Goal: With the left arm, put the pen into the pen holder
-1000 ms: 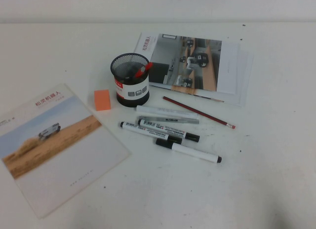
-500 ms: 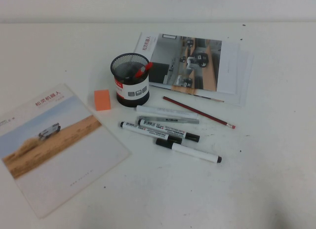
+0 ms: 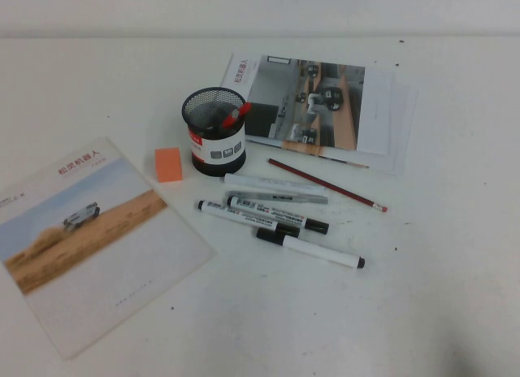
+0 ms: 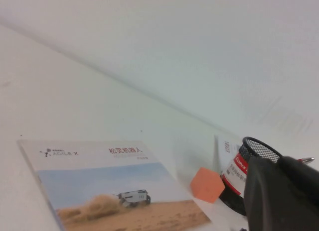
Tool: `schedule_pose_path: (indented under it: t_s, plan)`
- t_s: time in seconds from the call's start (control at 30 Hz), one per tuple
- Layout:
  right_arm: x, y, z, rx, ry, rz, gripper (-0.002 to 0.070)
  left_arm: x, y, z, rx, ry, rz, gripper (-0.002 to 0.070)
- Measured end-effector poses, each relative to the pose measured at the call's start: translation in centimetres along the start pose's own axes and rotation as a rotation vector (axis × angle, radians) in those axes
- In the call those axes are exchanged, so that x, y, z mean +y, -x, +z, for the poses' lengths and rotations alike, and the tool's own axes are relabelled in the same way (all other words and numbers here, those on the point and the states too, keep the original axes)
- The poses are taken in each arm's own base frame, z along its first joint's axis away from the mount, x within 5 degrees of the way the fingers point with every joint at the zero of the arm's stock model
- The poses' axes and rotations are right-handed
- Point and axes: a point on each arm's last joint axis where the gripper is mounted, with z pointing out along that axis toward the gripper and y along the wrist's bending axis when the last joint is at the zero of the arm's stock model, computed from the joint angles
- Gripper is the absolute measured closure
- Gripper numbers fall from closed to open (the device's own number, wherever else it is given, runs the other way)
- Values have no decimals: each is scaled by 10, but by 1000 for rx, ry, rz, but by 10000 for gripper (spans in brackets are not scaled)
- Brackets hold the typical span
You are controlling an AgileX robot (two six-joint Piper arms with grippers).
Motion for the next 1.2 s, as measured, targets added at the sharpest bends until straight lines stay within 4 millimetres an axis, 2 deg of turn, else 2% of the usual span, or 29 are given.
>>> schedule_pose_path:
  t_s: [0.13,0.27,0.4,0.57,0.8,0.93,1.07,1.2]
  plan:
    - [0,0,0,0,0,0,698,-14,29,5,58,19,4,676]
    - [0,0,0,0,0,0,698,-31,63,20,187,61,59,676]
    - [0,0,0,0,0,0,698,-43,81,44,360,77,161,676]
    - [0,0,0,0,0,0,698,-62,90,72,548,-52,271,676]
    - [0,0,0,0,0,0,698,-77,78,119,819,-241,300,676]
    - [0,0,0,0,0,0,698,-90,60,158,967,-335,333,676]
    - [0,0,0,0,0,0,698,-121,31,188,1084,-472,451,676]
    - [0,0,0,0,0,0,698,-161,2,204,1161,-693,645,676]
